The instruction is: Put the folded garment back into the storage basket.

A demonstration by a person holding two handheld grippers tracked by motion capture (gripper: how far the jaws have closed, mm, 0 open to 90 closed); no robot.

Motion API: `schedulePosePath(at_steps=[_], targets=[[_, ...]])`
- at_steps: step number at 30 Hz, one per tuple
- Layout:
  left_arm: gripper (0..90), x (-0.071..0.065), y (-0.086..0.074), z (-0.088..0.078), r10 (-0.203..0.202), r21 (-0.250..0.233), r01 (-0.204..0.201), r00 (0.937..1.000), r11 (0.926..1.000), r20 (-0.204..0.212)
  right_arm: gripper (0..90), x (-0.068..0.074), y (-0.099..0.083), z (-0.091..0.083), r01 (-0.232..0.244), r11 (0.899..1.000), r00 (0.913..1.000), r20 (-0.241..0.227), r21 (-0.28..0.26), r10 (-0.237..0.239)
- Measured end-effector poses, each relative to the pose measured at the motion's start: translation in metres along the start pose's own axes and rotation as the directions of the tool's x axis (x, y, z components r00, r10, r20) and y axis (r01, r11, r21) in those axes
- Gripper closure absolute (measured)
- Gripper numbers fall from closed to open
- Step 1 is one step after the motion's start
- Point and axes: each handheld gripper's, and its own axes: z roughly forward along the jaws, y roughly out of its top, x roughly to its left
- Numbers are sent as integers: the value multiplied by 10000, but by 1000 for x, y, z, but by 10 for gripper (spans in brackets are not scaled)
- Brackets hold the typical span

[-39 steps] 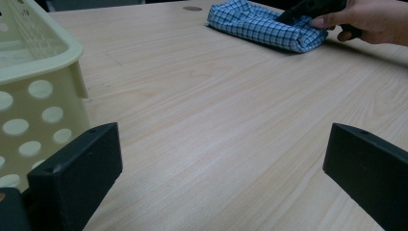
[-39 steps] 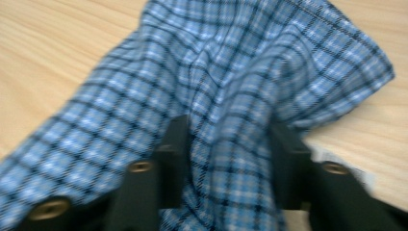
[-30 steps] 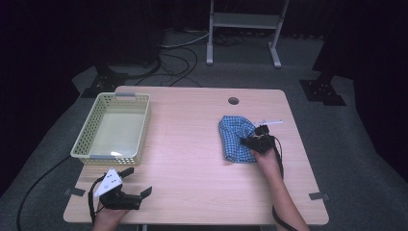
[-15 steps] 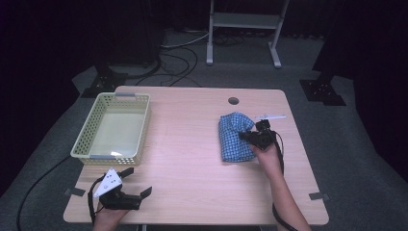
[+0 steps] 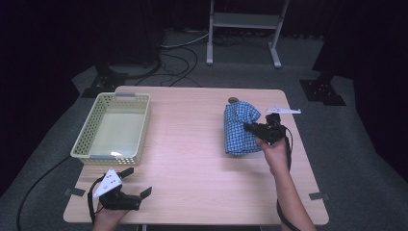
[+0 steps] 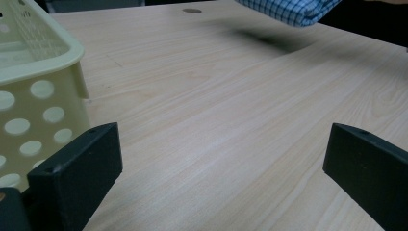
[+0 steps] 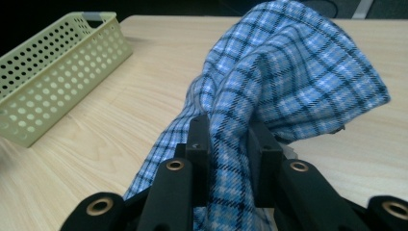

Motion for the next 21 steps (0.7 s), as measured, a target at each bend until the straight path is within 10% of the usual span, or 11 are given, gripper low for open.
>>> schedulePosePath(at_steps=[21], targets=[[0, 1, 0, -1, -154, -50, 155, 9998, 9999, 137, 750, 13, 21, -15, -8, 9992, 9996, 287, -409, 19]])
